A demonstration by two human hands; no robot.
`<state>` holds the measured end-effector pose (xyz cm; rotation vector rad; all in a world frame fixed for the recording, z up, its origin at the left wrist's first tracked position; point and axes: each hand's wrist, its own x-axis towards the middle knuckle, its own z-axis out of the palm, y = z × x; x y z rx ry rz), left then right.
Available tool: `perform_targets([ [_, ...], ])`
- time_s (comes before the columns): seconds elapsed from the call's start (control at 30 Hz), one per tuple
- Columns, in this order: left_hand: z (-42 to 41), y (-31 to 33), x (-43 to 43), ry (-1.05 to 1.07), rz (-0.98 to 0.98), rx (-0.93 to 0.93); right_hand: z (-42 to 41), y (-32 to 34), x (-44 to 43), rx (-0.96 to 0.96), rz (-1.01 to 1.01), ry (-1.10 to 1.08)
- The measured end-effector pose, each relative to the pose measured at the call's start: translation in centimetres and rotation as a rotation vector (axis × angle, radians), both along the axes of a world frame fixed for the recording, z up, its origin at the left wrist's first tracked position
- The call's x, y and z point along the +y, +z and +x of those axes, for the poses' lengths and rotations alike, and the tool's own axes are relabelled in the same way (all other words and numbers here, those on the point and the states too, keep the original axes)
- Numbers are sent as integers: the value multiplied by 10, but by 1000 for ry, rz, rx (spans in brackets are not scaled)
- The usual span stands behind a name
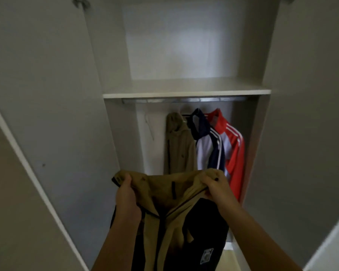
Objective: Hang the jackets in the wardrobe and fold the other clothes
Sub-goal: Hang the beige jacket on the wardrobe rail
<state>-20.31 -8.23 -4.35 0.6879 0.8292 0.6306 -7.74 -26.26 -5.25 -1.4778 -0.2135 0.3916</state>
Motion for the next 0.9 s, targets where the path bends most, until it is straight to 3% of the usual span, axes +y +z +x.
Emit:
perform_targets([
  [0.13,36,-14,53,38,-69,8,59,-12,50,-78,-150,28],
  [0.43,146,-35,157,40,-146,-28,188,-35,176,-282,-889,481],
  [0.77,223,-55,244,14,-143,15,285,-35,334,-361,-711,290],
  [0.9,242,-64,261,28,-177,48,319,-39,395,-254,-629,336],
])
